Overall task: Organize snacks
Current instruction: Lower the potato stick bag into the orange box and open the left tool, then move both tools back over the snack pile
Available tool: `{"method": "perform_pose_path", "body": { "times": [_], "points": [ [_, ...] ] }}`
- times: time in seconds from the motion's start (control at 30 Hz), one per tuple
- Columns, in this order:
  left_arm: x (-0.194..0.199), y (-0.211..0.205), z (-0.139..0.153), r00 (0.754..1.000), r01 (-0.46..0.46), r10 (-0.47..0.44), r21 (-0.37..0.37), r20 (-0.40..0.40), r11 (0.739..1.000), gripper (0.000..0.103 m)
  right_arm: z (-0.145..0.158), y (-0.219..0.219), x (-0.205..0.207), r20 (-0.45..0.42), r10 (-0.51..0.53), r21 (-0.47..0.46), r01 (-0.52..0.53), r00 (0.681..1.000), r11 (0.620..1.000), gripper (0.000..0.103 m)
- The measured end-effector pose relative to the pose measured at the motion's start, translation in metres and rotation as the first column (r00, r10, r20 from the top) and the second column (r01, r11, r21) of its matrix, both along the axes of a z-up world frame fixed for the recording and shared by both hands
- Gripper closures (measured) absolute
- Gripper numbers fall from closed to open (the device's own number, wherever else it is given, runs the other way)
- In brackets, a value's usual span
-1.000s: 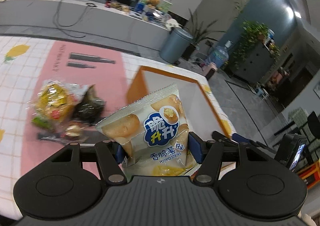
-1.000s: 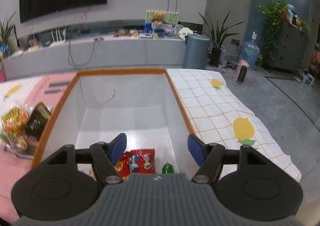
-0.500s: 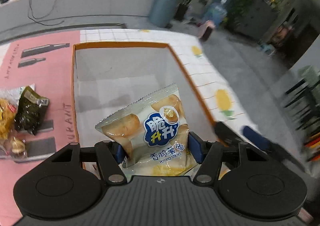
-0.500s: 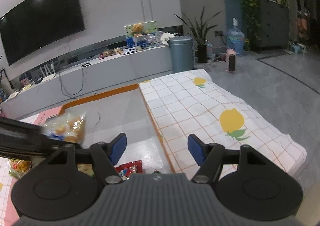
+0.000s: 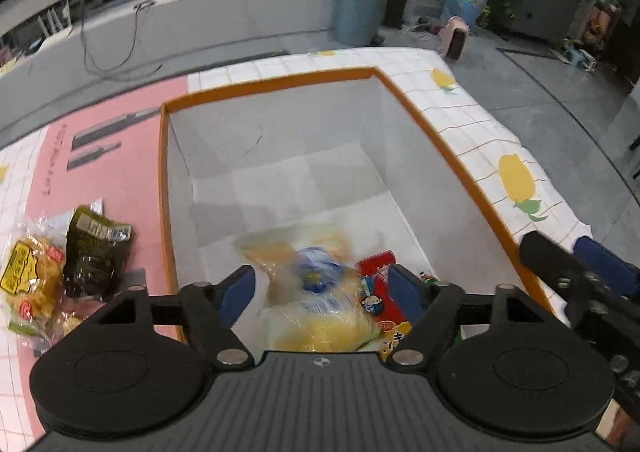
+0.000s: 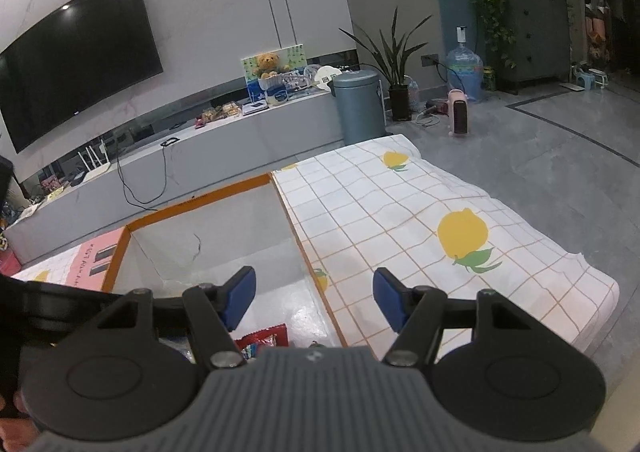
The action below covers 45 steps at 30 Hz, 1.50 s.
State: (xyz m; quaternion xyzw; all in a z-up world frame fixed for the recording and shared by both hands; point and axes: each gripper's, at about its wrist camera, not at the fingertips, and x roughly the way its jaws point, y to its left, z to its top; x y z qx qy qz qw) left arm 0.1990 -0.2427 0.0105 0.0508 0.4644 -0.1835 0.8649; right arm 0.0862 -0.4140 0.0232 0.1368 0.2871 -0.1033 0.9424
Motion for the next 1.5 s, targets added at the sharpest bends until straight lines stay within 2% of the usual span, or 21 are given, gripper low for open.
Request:
{"method": "perform_pose_path", "body": {
  "times": [0.07, 0.17, 0.6, 0.93, 1.1, 1.2, 1.37, 1.5],
  "points": [
    [-0.005, 0.003, 0.006, 0.999, 0.029, -0.029, -0.020, 0.032, 0.999, 0.010, -0.001, 0.001, 0.001, -0.004, 0.001, -0.010, -0.001, 1.000, 1.000, 0.040],
    [-0.012, 0.009, 0.015, 0.997, 0.024, -0.023, -0.012, 0.074, 1.000, 0.008, -0.001, 0.001, 0.001, -0.005, 0.001, -0.010, -0.001, 1.000, 1.000, 0.040],
    [-0.035, 0.059, 0.051, 0.993, -0.015, 0.023, -0.068, 0.119, 0.998, 0.008, 0.001, 0.016, 0.004, 0.014, 0.013, -0.023, -0.013, 1.000, 1.000, 0.039],
    [-0.052, 0.124, 0.070, 0.979, -0.099, 0.112, -0.081, 0.170, 0.992, 0.008, 0.011, 0.068, 0.003, 0.114, 0.128, -0.045, -0.124, 0.985, 0.991, 0.039],
    [-0.057, 0.170, 0.067, 0.966, -0.175, 0.192, -0.109, 0.172, 0.978, 0.008, 0.012, 0.098, 0.001, 0.174, 0.223, -0.014, -0.224, 0.959, 0.975, 0.039],
    [-0.057, 0.194, 0.060, 0.959, -0.219, 0.238, -0.133, 0.153, 0.967, 0.008, 0.013, 0.120, -0.004, 0.238, 0.272, -0.015, -0.276, 0.932, 0.961, 0.039],
    [-0.053, 0.235, 0.045, 0.953, -0.265, 0.290, -0.220, 0.088, 0.939, 0.008, 0.010, 0.163, -0.013, 0.317, 0.362, -0.082, -0.355, 0.876, 0.931, 0.040],
    [-0.052, 0.262, 0.031, 0.939, -0.312, 0.336, -0.233, 0.069, 0.921, 0.008, 0.001, 0.200, -0.014, 0.302, 0.450, -0.167, -0.418, 0.840, 0.893, 0.039]
  ]
}}
